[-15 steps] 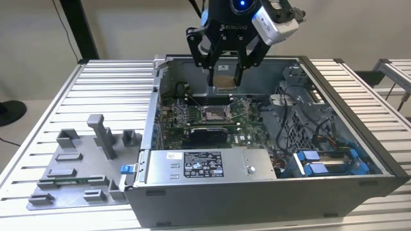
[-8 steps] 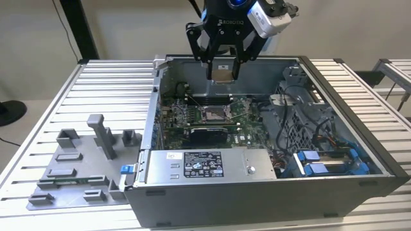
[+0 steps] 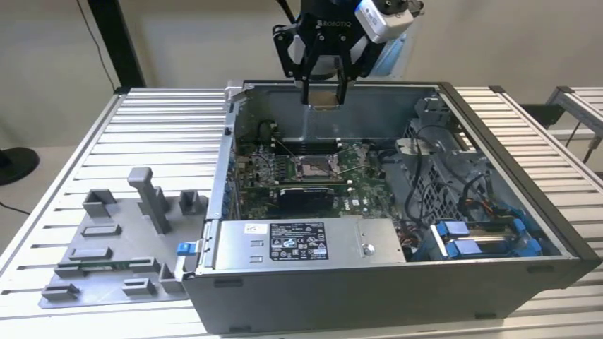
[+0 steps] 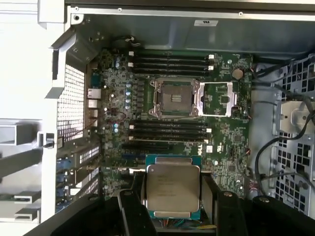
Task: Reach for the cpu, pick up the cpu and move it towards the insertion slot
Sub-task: 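Pick up the cpu and move it towards the insertion slot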
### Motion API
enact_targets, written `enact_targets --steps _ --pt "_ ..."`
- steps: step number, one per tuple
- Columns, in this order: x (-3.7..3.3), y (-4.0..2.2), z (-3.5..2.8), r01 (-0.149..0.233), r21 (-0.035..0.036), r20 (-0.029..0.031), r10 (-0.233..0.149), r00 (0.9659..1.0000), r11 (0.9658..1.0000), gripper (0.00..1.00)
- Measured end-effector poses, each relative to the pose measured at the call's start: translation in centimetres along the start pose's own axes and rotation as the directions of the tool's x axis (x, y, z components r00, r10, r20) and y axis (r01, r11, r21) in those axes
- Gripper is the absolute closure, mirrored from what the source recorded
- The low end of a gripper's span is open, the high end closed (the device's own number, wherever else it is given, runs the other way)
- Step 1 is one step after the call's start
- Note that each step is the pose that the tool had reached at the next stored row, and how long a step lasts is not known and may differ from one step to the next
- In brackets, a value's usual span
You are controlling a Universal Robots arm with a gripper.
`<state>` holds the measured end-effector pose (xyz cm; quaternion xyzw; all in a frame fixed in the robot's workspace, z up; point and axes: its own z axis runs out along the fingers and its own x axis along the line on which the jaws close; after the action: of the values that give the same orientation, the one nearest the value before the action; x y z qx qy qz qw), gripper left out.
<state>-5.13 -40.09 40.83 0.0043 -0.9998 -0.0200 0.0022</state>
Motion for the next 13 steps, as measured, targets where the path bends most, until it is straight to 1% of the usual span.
enact_targets --steps 2,7,13 --pt "-0.21 0.62 0.12 0.0 0.0 0.0 0.0 1.0 1.0 1.0" --pt "-1.0 2.11 0.43 0.0 -0.0001 0.0 0.0 1.0 1.0 1.0" --pt "-1.4 3.91 0.79 0.0 0.0 0.0 0.0 1.0 1.0 1.0"
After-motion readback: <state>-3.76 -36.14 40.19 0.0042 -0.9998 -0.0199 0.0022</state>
